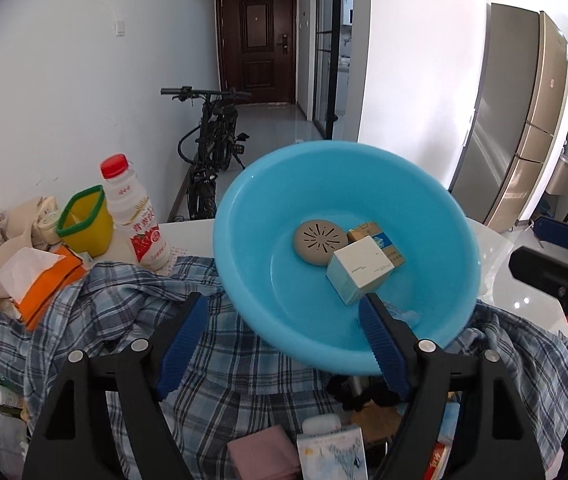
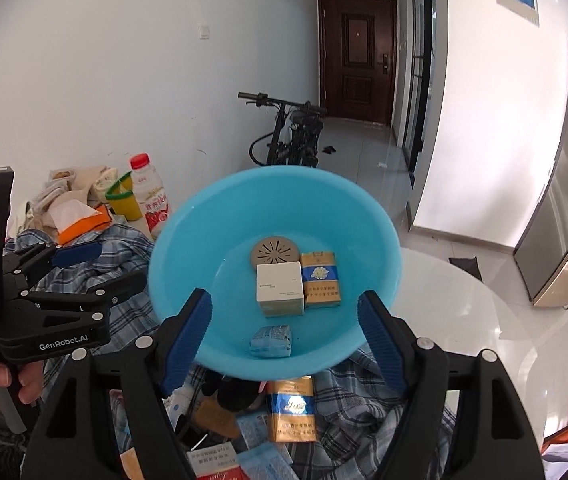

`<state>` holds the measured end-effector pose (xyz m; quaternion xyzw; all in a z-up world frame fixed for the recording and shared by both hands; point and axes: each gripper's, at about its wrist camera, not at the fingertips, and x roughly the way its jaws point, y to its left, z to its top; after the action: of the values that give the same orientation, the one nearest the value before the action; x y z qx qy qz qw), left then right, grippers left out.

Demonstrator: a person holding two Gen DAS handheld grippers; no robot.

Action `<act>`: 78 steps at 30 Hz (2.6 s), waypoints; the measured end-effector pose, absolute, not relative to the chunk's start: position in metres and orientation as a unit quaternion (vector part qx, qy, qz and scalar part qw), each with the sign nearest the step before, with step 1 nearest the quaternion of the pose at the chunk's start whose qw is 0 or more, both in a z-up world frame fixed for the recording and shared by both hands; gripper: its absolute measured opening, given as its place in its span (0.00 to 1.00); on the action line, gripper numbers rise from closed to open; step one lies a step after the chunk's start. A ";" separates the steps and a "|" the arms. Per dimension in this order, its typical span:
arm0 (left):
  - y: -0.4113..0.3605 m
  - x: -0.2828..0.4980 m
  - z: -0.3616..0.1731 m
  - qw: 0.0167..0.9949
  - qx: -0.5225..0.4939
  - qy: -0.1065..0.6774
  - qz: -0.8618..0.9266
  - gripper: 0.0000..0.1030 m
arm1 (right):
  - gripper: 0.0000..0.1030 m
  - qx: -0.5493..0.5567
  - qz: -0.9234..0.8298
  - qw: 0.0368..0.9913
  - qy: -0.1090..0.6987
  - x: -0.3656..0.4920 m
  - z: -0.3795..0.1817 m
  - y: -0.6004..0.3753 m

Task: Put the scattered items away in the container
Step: 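Withdraw both tools from the basin back over the shirt, then move the left tool down toward the pink rolled item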

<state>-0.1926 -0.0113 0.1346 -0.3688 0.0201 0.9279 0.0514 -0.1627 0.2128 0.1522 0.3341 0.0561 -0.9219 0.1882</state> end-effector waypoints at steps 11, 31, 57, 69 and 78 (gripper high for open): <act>-0.023 -0.094 0.156 0.039 -0.340 0.027 0.939 0.85 | 0.75 0.299 -0.933 0.193 0.048 -0.083 0.171 0.239; -0.017 -0.031 0.072 0.064 -0.405 -0.005 0.912 0.85 | 0.78 0.364 -0.912 0.182 0.048 -0.021 0.082 0.270; -0.039 -0.053 0.029 0.050 -0.454 0.020 0.890 0.85 | 0.78 0.427 -0.889 0.166 0.023 -0.038 0.034 0.286; -0.052 -0.096 -0.006 0.038 -0.492 0.024 0.870 0.85 | 0.78 0.445 -0.879 0.172 0.008 -0.057 0.022 0.276; -0.044 -0.120 -0.017 0.057 -0.511 -0.005 0.858 0.85 | 0.78 0.457 -0.871 0.179 -0.005 -0.070 0.013 0.278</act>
<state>-0.1203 -0.0445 -0.0175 -0.5113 -0.0054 0.8575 0.0571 -0.0704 0.2783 0.0131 0.4568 -0.0051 -0.8714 0.1788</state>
